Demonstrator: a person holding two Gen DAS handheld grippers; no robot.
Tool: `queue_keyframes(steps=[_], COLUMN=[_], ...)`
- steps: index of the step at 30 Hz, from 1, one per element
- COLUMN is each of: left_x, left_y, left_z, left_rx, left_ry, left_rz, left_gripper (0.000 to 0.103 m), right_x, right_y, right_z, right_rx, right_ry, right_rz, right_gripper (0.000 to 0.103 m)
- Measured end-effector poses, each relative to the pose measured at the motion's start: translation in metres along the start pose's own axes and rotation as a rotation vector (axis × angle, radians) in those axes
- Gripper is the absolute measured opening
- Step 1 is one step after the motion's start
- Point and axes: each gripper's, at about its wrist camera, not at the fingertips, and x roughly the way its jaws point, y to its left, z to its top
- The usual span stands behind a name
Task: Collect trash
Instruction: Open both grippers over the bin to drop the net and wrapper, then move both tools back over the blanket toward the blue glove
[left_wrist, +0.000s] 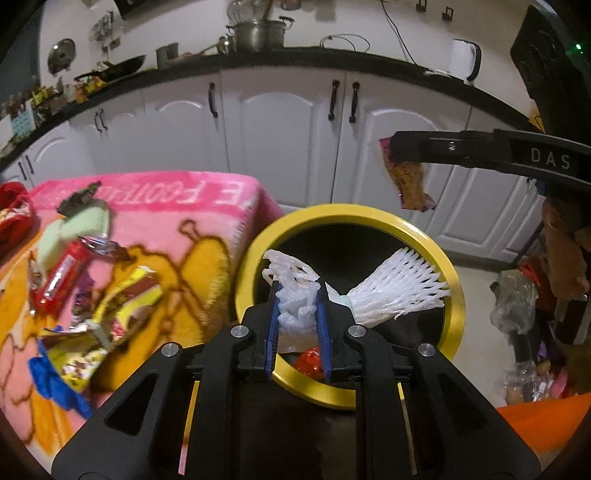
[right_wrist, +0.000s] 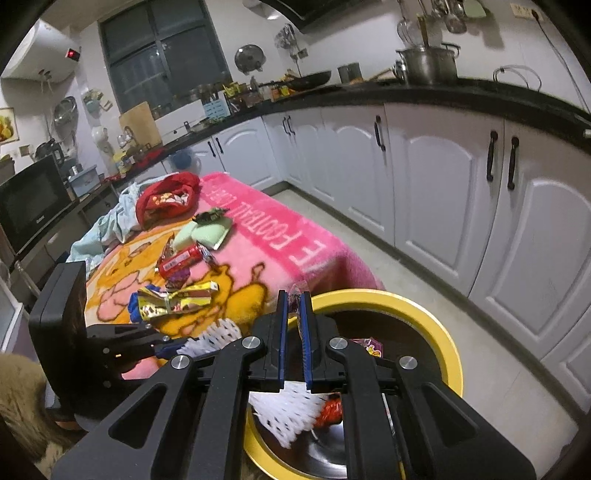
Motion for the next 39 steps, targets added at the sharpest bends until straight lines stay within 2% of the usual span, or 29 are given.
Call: queue_keyframes(steps=[4, 7, 9, 12, 14, 17, 21, 24, 26, 33, 36, 39], left_x=[0.009, 0.015, 0.018, 0.017, 0.016, 0.012, 0.002, -0.007, -0.014, -0.036, -0.046, -0.055], left_y=[-0.003, -0.004, -0.003, 0.000, 0.003, 0.006, 0.015, 0.026, 0.034, 0.050, 0.056, 0.062], left_z=[-0.002, -0.003, -0.004, -0.006, -0.006, -0.007, -0.007, -0.007, -0.008, -0.006, -0.007, -0.008], left_rx=[-0.009, -0.023, -0.028, -0.048, -0.061, -0.073, -0.101, -0.132, -0.158, -0.188, -0.202, -0.213], left_ry=[0.012, 0.023, 0.026, 0.025, 0.021, 0.018, -0.008, -0.030, -0.048, -0.111, -0.136, -0.160], left_rz=[-0.041, -0.063, -0.063, -0.069, -0.070, -0.065, -0.056, -0.036, -0.020, 0.028, 0.048, 0.067], left_gripper=[0.016, 0.026, 0.039, 0.047, 0.054, 0.058, 0.075, 0.080, 0.088, 0.092, 0.092, 0.092], right_x=[0.010, 0.017, 0.020, 0.022, 0.023, 0.021, 0.018, 0.016, 0.015, 0.011, 0.008, 0.007], right_y=[-0.011, -0.020, -0.024, -0.029, -0.031, -0.032, -0.033, -0.030, -0.027, -0.013, -0.006, 0.003], right_z=[-0.005, -0.009, -0.011, -0.014, -0.016, -0.017, -0.016, -0.015, -0.014, -0.008, -0.005, -0.002], right_rx=[0.036, 0.064, 0.079, 0.097, 0.100, 0.108, 0.117, 0.112, 0.108, 0.080, 0.067, 0.051], right_ry=[0.029, 0.047, 0.058, 0.066, 0.070, 0.064, 0.051, 0.040, 0.036, 0.016, 0.005, 0.001], right_rz=[0.001, -0.011, -0.015, -0.020, -0.029, -0.034, -0.043, -0.056, -0.058, -0.074, -0.080, -0.085], right_gripper=[0.009, 0.010, 0.010, 0.014, 0.020, 0.026, 0.034, 0.045, 0.045, 0.052, 0.060, 0.060])
